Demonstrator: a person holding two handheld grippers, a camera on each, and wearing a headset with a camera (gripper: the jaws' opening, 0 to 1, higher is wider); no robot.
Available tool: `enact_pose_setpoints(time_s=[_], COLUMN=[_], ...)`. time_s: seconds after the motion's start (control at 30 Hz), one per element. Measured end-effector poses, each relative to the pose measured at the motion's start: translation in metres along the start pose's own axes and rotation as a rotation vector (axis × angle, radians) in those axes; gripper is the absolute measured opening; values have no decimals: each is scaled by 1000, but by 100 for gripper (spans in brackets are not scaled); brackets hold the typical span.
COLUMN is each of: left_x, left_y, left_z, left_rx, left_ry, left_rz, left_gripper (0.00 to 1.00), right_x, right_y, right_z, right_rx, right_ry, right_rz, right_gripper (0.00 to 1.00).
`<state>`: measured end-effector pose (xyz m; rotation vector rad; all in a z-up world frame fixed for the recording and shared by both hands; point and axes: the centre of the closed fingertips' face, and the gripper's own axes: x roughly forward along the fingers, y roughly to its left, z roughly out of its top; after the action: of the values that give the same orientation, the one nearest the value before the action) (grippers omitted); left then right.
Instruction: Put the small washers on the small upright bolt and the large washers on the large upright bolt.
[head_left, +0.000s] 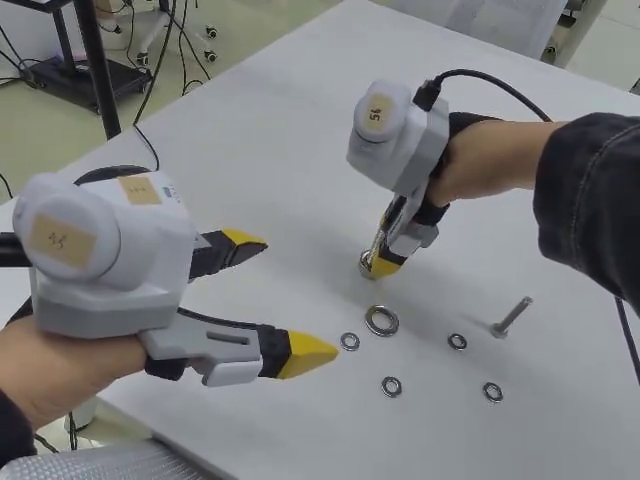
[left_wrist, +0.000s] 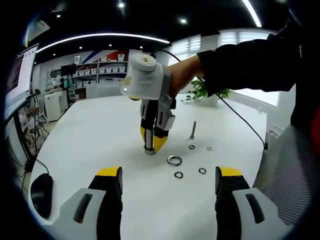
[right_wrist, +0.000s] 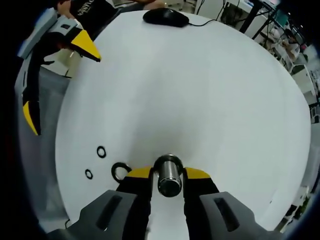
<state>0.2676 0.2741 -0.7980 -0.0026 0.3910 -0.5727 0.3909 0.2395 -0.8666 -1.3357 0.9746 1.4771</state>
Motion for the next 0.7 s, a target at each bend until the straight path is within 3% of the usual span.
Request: enact_pose_setpoints(time_s=[0.2,0.7], left_x=[-1,1], left_y=[1,1], left_z=[-1,-1], left_rx=[-2,4], left_ry=[0,4], left_rz=[3,-3], left_gripper=[75,75], right_x=[1,-4], right_y=[3,-3], right_z=[0,-4], right_rx=[-8,12], right_ry=[0,-29], right_rz=[8,-14], right_gripper=[25,41])
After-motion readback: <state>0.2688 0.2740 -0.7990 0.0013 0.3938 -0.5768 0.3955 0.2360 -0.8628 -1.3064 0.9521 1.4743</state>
